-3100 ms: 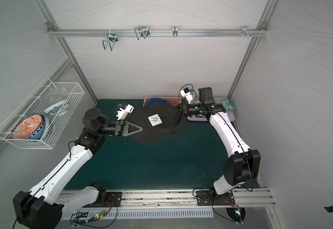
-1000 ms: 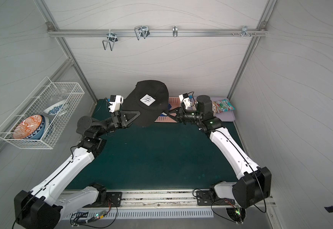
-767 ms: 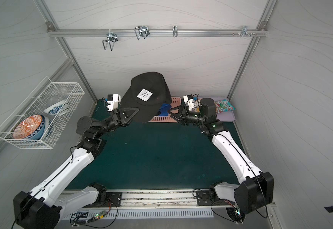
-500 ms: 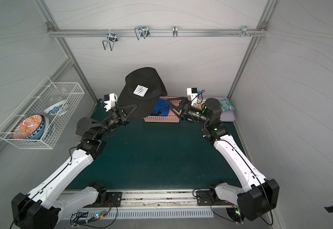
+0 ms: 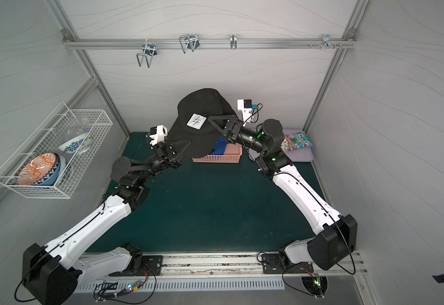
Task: Turn the baseball cap inside out
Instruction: Turn over the baseball cap.
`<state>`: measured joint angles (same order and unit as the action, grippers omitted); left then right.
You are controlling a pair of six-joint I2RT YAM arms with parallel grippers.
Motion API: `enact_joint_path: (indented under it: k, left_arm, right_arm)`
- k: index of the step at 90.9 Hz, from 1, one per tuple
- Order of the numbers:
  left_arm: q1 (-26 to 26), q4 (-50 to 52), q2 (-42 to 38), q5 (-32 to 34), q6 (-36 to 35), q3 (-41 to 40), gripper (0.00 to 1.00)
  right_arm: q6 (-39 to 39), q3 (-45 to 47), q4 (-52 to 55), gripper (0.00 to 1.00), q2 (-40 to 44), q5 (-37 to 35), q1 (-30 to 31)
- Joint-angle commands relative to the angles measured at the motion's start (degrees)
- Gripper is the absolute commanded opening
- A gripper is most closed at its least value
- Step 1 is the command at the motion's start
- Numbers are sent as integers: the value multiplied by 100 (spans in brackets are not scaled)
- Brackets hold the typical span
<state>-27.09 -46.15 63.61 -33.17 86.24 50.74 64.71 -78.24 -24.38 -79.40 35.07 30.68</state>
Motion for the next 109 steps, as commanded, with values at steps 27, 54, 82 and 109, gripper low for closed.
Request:
enact_joint_path:
  k: [27,54,82,109]
  left_arm:
    - [-112,-401,258,-246,602,-22,0]
    - [-95,306,342,-479,489,255,0]
    - [-64,1065,358,-621,502,71,0]
    - [20,1692,242,-812,410,-554,0]
  right_arm:
    - [665,-1296,-1644,89,-830,665,41]
    - [1404,-1207,-1394,70,-860,2280,140]
    - [2110,-1317,-2609,47,-875,2728,242]
    - [2492,-1004,-3635,52,-790,2282,233]
